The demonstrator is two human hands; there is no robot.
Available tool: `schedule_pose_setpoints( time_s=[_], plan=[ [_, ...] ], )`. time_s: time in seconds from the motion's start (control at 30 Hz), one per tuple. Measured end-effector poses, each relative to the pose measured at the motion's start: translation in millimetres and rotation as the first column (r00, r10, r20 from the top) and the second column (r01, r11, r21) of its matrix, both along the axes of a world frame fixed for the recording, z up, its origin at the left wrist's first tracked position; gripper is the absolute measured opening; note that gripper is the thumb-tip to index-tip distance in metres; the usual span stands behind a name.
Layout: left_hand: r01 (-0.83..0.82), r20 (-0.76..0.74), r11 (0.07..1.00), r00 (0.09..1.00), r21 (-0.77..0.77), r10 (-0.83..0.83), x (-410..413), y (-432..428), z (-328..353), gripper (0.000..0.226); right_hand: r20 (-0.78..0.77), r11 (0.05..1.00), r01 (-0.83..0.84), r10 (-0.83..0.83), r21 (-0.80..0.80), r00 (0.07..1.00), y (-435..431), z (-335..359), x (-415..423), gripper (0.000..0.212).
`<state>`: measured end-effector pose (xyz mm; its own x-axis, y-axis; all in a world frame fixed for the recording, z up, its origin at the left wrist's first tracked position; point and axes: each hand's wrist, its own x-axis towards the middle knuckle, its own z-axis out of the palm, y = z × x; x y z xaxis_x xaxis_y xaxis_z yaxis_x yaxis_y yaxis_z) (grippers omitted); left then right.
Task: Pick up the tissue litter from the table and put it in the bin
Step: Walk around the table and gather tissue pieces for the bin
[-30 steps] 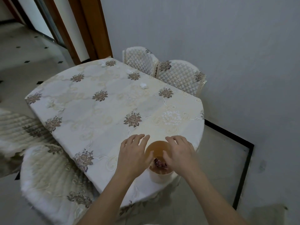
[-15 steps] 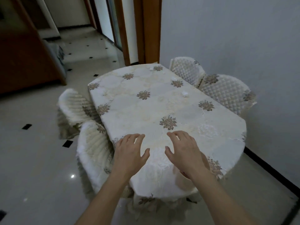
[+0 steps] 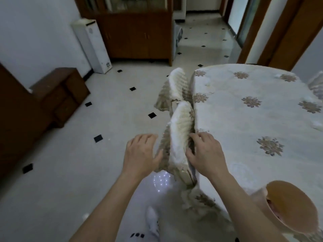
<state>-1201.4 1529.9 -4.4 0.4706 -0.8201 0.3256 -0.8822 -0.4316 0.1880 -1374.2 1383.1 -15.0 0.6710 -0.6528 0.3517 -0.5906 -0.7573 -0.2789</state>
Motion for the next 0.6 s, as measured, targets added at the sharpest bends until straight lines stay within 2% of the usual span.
schedule_pose_setpoints(
  time_s=[0.27, 0.6],
  plan=[
    [-0.218, -0.023, 0.976, 0.976, -0.001, 0.218, 73.5, 64.8, -12.2, 0.051, 0.039, 0.971, -0.237, 0.236, 0.014, 0.971, 28.3, -2.7, 111.3, 0.045],
    [-0.240, -0.028, 0.971, 0.970, 0.002, 0.240, 227.5, 30.2, -32.1, 0.050, 0.001, 0.961, -0.275, 0.275, 0.011, 0.962, -6.8, -27.0, 267.8, 0.043]
  ],
)
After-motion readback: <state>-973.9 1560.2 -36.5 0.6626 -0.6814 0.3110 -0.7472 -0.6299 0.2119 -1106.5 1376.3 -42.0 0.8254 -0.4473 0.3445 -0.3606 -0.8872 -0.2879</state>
